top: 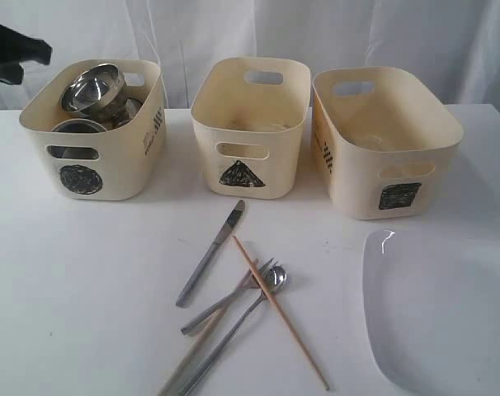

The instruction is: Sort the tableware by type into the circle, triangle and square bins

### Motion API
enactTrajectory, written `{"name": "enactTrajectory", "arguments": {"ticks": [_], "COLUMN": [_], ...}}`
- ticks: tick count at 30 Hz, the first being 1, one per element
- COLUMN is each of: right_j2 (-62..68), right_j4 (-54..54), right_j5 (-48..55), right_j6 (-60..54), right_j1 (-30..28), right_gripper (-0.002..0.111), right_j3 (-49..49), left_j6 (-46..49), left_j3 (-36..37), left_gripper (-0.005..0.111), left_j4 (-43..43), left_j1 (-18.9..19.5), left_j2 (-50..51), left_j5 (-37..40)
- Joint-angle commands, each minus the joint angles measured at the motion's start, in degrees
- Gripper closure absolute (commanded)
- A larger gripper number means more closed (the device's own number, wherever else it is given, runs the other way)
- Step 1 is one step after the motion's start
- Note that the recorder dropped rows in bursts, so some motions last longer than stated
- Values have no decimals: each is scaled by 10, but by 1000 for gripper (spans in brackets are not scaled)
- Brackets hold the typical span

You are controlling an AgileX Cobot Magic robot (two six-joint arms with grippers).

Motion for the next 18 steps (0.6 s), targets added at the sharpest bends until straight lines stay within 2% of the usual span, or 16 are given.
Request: {"name": "enactTrajectory", "arguments": {"ticks": [1, 6, 7, 8, 9, 10, 11, 14, 16, 18], "right_j2": [0, 0, 0, 0, 0, 0, 0, 0, 0, 0], "right_j4": [-3, -3, -3, -3, -3, -3, -3, -3, -3, -3], "right_j5": [-5, -5, -5, -5, -5, -5, -5, -5, -5, -5], "right_j6": [0, 0, 0, 0, 0, 0, 0, 0, 0, 0], "right_j1": [-4, -4, -4, -4, -4, -4, -4, -4, -4, -4], "right_gripper": [108, 108, 108, 108, 108, 108, 108, 108, 108, 108], "right_j3": [0, 0, 0, 0, 0, 0, 0, 0, 0, 0], "left_j6": [-63, -11, 22, 29, 37, 43, 58, 58, 58, 58], "left_j3": [30, 163, 238, 269, 337, 367, 419, 489, 532, 562], "left_gripper": [107, 107, 107, 107, 107, 107, 107, 107, 107, 107], "left_j4": [-4, -1, -1, -1, 2, 2, 2, -20, -20, -15], "left_j1": [31, 75, 90, 96, 107, 108, 112, 112, 112, 112], "left_j2": [-59, -181, -248, -278, -351, -380, -455, -582, -666, -691], "left_j5": [-54, -212, -276, -296, -310, -300, -272, -225, -134, -55]}}
